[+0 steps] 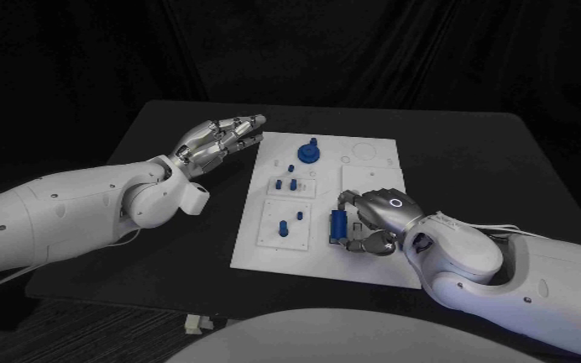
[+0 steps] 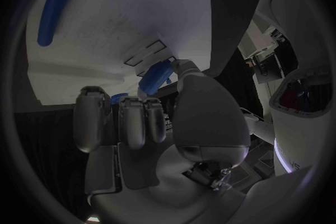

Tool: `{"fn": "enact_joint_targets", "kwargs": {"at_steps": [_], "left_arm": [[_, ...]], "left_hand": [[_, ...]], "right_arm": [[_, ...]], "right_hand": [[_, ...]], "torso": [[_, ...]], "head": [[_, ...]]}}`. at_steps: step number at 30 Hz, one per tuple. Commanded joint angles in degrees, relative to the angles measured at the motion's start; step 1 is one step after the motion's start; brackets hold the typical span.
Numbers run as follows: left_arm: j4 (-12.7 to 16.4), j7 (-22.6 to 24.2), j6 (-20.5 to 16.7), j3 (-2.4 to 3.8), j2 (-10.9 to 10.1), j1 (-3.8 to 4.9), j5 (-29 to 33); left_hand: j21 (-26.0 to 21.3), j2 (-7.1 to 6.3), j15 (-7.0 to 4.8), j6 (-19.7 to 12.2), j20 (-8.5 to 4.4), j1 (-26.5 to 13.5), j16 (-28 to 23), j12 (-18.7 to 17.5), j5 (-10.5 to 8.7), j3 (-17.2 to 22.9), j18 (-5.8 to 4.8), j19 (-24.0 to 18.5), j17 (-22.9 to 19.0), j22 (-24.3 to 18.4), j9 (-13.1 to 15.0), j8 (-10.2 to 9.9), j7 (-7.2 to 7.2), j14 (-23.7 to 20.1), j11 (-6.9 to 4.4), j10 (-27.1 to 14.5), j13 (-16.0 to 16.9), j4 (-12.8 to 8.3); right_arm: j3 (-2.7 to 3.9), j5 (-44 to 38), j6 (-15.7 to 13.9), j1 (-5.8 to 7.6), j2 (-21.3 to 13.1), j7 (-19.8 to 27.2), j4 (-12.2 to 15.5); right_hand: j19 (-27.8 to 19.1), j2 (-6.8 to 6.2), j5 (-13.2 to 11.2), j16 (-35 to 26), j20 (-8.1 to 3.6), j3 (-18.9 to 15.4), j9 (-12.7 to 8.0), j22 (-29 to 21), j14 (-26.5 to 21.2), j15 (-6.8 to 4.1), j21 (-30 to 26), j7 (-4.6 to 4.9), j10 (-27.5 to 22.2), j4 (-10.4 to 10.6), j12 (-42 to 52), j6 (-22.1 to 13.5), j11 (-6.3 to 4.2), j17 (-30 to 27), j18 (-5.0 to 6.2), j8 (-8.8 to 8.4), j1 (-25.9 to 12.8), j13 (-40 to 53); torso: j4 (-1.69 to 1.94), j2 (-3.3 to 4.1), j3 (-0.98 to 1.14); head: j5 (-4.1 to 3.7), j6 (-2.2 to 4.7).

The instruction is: Assemble the parts on the task board

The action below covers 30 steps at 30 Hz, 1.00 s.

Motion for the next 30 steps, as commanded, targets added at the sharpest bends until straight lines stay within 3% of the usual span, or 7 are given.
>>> {"fn": "enact_joint_targets", "kwargs": {"at_steps": [1, 4, 5, 11, 20, 30], "left_arm": [[0.1, 1.1, 0.8, 0.05, 0.1, -0.08, 0.1], [0.1, 1.0, 0.8, 0.05, 0.1, -0.09, 0.1], [0.1, 1.0, 0.8, 0.05, 0.1, -0.09, 0.1], [0.1, 0.9, 0.8, 0.05, 0.1, -0.1, 0.1], [0.0, 0.8, 0.8, 0.05, 0.1, -0.11, 0.1], [0.0, 0.7, 0.8, 0.05, 0.1, -0.13, 0.1]], "left_hand": [[0.2, 0.08, 0.33, 0.3, 0.02, 0.5, 0.4, 0.3, 0.32, 0.3, 0.44, 0.3, 0.1, 0.1, 0.1, 0.2, 1.54, 0.1, -0.13, 0.2, 0.1, -0.2], [0.2, 0.08, 0.33, 0.3, 0.02, 0.5, 0.4, 0.3, 0.32, 0.3, 0.44, 0.3, 0.1, 0.1, 0.1, 0.2, 1.54, 0.1, -0.13, 0.2, 0.1, -0.2], [0.2, 0.08, 0.33, 0.3, 0.02, 0.5, 0.4, 0.3, 0.32, 0.3, 0.44, 0.3, 0.1, 0.1, 0.1, 0.2, 1.54, 0.1, -0.13, 0.2, 0.1, -0.2], [0.2, 0.17, 0.39, 0.3, 0.03, 0.6, 0.4, 0.3, 0.33, 0.4, 0.43, 0.3, 0.1, 0.1, 0.1, 0.2, 1.57, 0.1, -0.09, 0.2, 0.1, -0.2], [0.2, 0.22, 0.42, 0.3, 0.03, 0.6, 0.4, 0.3, 0.33, 0.4, 0.43, 0.3, 0.1, 0.1, 0.1, 0.2, 1.59, 0.1, -0.06, 0.2, 0.1, -0.2], [0.2, 0.28, 0.44, 0.3, 0.03, 0.6, 0.4, 0.3, 0.34, 0.4, 0.42, 0.3, 0.1, 0.1, 0.1, 0.2, 1.6, 0.1, -0.04, 0.2, 0.1, -0.2]], "right_arm": [[-0.01, 0.3, -0.3, -0.2, -0.1, 0.3, -0.1], [-0.01, 0.4, -0.8, -0.21, -0.2, 0.8, 0.1], [-0.01, 0.4, -1.0, -0.21, -0.3, 0.9, 0.1], [-0.01, 0.4, -1.9, -0.22, -0.7, 1.5, 0.6], [-0.01, 0.4, -1.7, -0.26, -1.2, 1.2, 1.2], [-0.02, 0.4, 0.1, -0.34, -1.5, 0.4, 1.6]], "right_hand": [[3.3, 0.61, 2.0, -0.2, 0.02, 0.7, -0.5, 12.0, 5.2, 0.06, -0.4, -0.21, 6.0, 0.1, 0.1, 0.6, 0.12, 11.2, 0.96, 0.4, 0.3, 15.1], [3.3, 0.46, 5.6, -0.2, -0.04, 1.7, -1.5, 12.0, 5.2, -0.01, -0.3, -0.28, 6.0, 0.1, 0.1, 0.8, 0.03, 11.3, 0.94, 0.69, -0.2, 15.1], [3.3, 0.34, 8.1, -0.2, -0.07, 2.2, -1.9, 12.0, 5.2, -0.05, -0.3, -0.33, 6.0, 0.2, 0.1, 1.0, -0.02, 11.2, 0.93, 0.79, -0.7, 15.1], [3.3, 0.07, 13.5, -0.2, -0.18, 4.0, -4.2, 12.0, 5.2, -0.18, -0.4, -0.52, 6.0, 0.3, 0.1, 1.5, -0.19, 11.2, 0.94, 0.39, -4.5, 15.1], [3.3, 0.44, 14.1, -0.3, -0.16, 5.1, -5.6, 11.9, 5.1, -0.13, -0.7, -0.46, 6.0, 0.3, 0.1, 1.8, -0.14, 11.1, 0.99, 0.09, -7.6, 15.1], [3.1, 0.37, 12.0, -0.5, -0.11, 5.9, -6.8, 11.7, 5.0, -0.08, -1.4, -0.43, 6.0, 0.2, 0.1, 2.6, -0.09, 10.7, 1.12, -0.09, -8.9, 15.1]], "torso": [[0.0, 0.0, 0.01], [-0.01, 0.02, 0.01], [-0.01, 0.03, 0.01], [-0.02, -0.02, 0.01], [0.0, -0.02, 0.02], [-0.01, -0.01, 0.01]], "head": [[0.03, -0.01], [0.03, -0.01], [0.05, -0.01], [0.15, -0.01], [0.16, -0.01], [0.13, -0.01]]}}
